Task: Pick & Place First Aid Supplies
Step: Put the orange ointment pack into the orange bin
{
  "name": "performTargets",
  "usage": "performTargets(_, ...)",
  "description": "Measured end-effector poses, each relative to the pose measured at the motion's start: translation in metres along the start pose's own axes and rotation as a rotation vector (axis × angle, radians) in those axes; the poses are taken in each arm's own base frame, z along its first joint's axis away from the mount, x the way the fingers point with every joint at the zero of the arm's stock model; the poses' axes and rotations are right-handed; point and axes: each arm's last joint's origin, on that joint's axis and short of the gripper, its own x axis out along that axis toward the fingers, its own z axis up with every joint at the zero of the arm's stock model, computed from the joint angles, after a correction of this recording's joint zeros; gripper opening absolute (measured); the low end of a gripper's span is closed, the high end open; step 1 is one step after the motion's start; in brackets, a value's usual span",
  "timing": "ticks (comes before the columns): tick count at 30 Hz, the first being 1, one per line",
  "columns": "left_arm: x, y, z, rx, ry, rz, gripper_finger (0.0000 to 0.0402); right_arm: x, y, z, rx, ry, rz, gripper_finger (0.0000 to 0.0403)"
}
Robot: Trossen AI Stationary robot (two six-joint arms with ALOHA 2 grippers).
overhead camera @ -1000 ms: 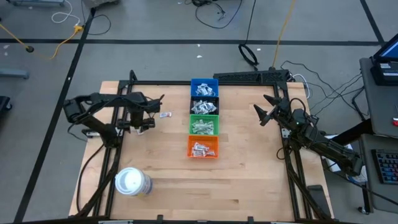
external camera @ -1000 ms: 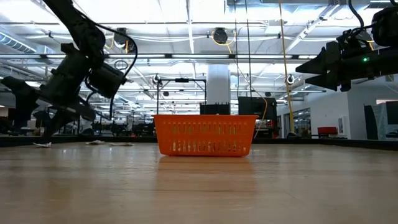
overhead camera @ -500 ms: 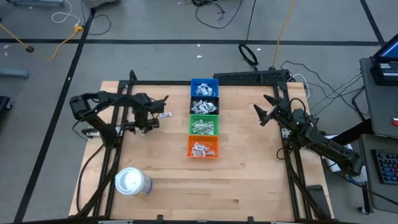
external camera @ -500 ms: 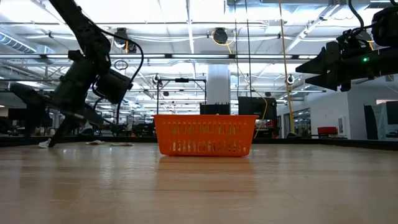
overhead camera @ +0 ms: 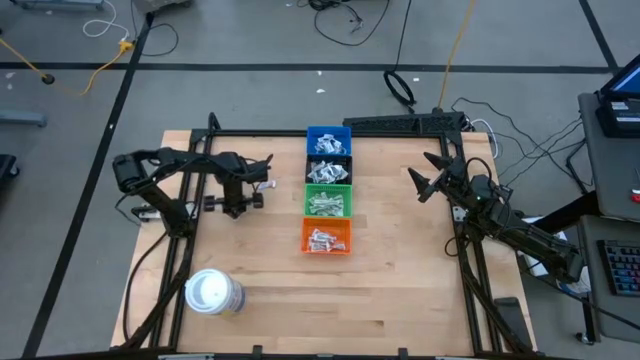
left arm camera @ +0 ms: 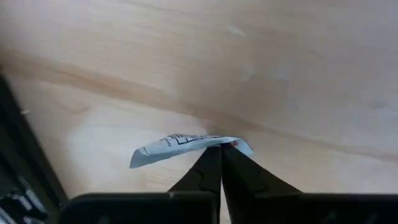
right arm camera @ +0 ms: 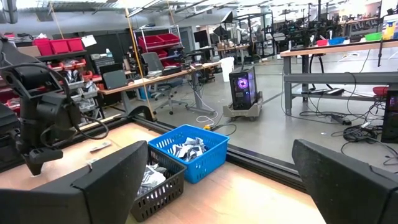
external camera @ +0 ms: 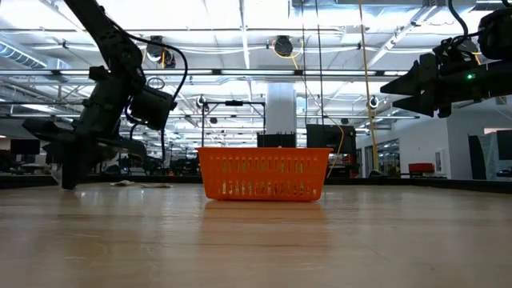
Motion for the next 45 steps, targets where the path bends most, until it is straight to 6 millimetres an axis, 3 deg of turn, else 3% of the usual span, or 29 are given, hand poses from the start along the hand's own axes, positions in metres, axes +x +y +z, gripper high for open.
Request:
performTargets(6, -0.008, -0.005, -0.001, 0.104, -0.011, -0.038, 0.0003, 0.0, 0.0, 0.0, 0.0, 0.0, 0.0, 0.0393)
performTargets(16, -0.062, -0.01, -0.014, 0.187, -0.131, -0.133, 0.0001, 0.0, 0.0, 0.0, 0.0, 0.0, 0.001, 0.0393)
performTargets(23, -0.08, -0.006, -0.034, 0.311, -0.134, -0.116, 0.0001, 0.0, 0.0, 0.0, 0.0, 0.0, 0.0, 0.0393)
performTargets(32, -0.104, -0.064, -0.073, 0.72, -0.158, -0.13, 0.0, 0.0, 0.0, 0.0, 0.0, 0.0, 0.001, 0.0393)
performTargets(45, -0.101, -0.145, -0.126, 1.588, -0.109, -0.034, 0.0, 0.0, 0.0, 0.0, 0.0, 0.0, 0.0, 0.0393)
